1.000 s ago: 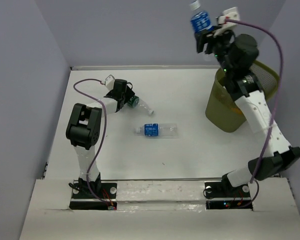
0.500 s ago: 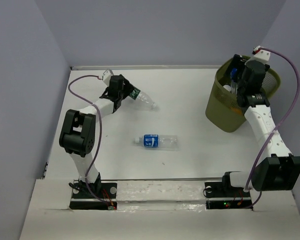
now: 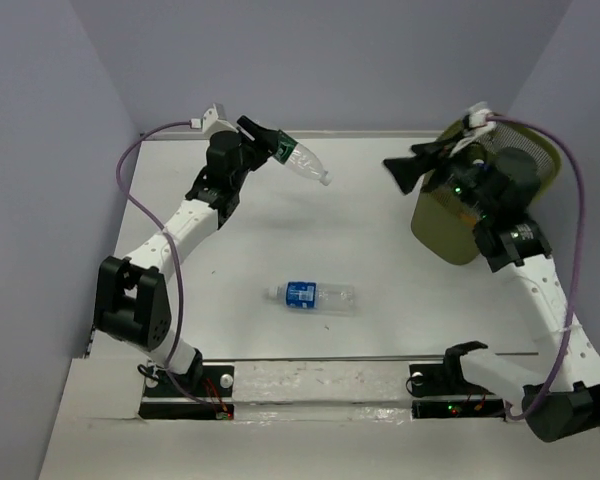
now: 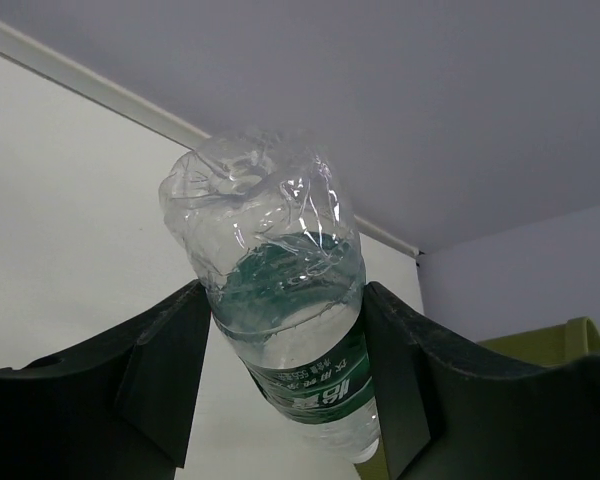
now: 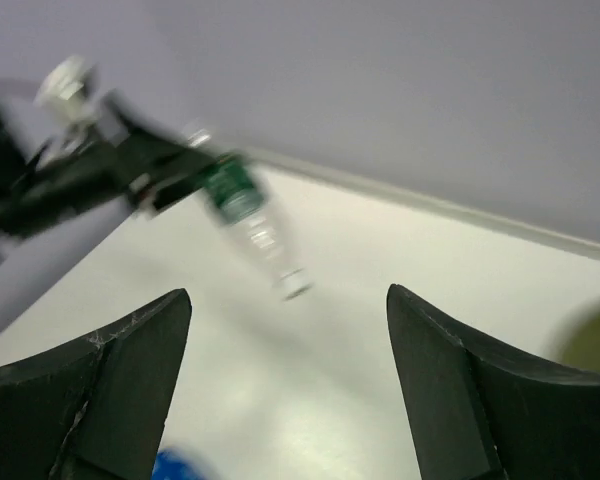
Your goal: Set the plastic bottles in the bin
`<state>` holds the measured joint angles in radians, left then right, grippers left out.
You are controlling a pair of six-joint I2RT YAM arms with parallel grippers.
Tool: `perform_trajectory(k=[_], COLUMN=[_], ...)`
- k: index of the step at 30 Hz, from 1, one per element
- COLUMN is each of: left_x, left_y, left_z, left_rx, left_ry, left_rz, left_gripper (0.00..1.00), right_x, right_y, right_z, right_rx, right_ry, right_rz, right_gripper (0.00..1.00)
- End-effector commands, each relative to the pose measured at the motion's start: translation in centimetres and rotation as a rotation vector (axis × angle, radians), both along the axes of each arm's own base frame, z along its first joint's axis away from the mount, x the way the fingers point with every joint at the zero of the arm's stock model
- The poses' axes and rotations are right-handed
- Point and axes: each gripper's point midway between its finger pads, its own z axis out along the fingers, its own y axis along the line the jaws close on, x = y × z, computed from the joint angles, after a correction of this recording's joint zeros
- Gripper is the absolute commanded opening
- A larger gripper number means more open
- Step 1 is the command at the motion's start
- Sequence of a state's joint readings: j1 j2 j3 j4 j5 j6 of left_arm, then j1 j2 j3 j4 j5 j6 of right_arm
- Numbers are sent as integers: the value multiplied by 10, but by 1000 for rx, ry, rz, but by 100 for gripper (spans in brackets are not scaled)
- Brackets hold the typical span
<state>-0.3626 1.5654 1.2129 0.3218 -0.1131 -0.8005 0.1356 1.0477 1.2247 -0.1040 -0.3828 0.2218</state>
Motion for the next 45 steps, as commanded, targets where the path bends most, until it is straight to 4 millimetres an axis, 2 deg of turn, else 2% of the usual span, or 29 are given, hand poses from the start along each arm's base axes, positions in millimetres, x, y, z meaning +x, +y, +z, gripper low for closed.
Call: perform_trajectory(k=[1, 2, 3, 4, 5, 6, 9, 10, 13, 16, 17, 19, 21, 23, 24, 26, 27, 28, 29, 31, 33, 34, 35, 37, 38, 41, 42, 44, 45], left_x=[-17, -20, -27, -31, -35, -42, -57, -60, -68, -75, -76, -79, -81, -82, -85, -89, -91, -96, -97, -101, -109, -110, -115, -124, -131, -134, -133, -131, -130], left_y=[3, 4, 6, 6, 8, 10, 17, 21, 31, 38, 37, 33, 29, 25, 25, 24, 24, 22, 20, 15, 4, 0, -3, -12, -11, -1, 0, -4, -10], left_z=[102, 114, 137, 148, 155, 170, 199, 207, 221, 230, 231, 237, 240, 243, 247, 253, 257, 264, 266, 272, 283, 285, 295, 306, 320, 339, 341, 344, 343], left_rx=[-37, -37, -42, -39, -29, -36, -42, -39, -15, -4, -5, -17, -26, -30, -32, -33, -31, -36, -25, -23, -20, -20, -27, -33, -46, -49, -54, -71, -72], left_ry=[-226, -249, -290, -309, -320, -348, -408, -423, -444, -460, -464, -478, -484, -490, -498, -511, -521, -535, -544, -557, -581, -585, -604, -630, -658, -685, -686, -693, -691], left_rz=[-21, -25, -30, -36, -37, -39, -28, -14, 15, 36, 33, 6, -17, -30, -31, -34, -34, -37, -40, -46, -68, -67, -71, -76, -70, -9, -3, -5, -16], left_gripper=[50, 50, 50, 50, 49, 48, 47, 47, 47, 47, 47, 47, 47, 46, 46, 46, 46, 46, 46, 46, 46, 46, 46, 46, 46, 46, 45, 45, 43], right_x=[-87, -97, -98, -115, -116, -114, -119, -119, -130, -145, -145, -151, -143, -141, -131, -124, -123, -123, -122, -116, -111, -105, -104, -97, -102, -105, -108, -112, -109], right_y=[144, 158, 167, 185, 190, 194, 205, 209, 216, 223, 223, 231, 235, 239, 240, 242, 244, 249, 249, 246, 232, 223, 209, 186, 171, 140, 119, 87, 80], right_z=[-96, -113, -147, -165, -181, -209, -246, -265, -306, -329, -344, -355, -374, -383, -384, -376, -368, -346, -331, -276, -248, -233, -205, -178, -149, -102, -71, -34, -27], right_rx=[-166, -205, -274, -333, -369, -425, -524, -565, -681, -747, -769, -788, -837, -860, -871, -846, -829, -777, -744, -640, -590, -568, -520, -482, -420, -281, -205, -111, -96], right_ry=[167, 187, 245, 250, 272, 321, 367, 404, 463, 507, 542, 563, 584, 597, 585, 570, 552, 497, 466, 353, 294, 264, 212, 168, 116, 47, -10, -78, -88], right_rz=[644, 684, 683, 740, 740, 728, 736, 740, 761, 802, 804, 826, 797, 776, 733, 683, 680, 669, 652, 597, 513, 453, 398, 285, 255, 146, 87, -4, -47], right_gripper=[85, 87, 89, 90, 93, 94, 96, 96, 98, 99, 99, 99, 97, 87, 82, 65, 61, 60, 54, 50, 41, 40, 38, 36, 36, 35, 35, 34, 34])
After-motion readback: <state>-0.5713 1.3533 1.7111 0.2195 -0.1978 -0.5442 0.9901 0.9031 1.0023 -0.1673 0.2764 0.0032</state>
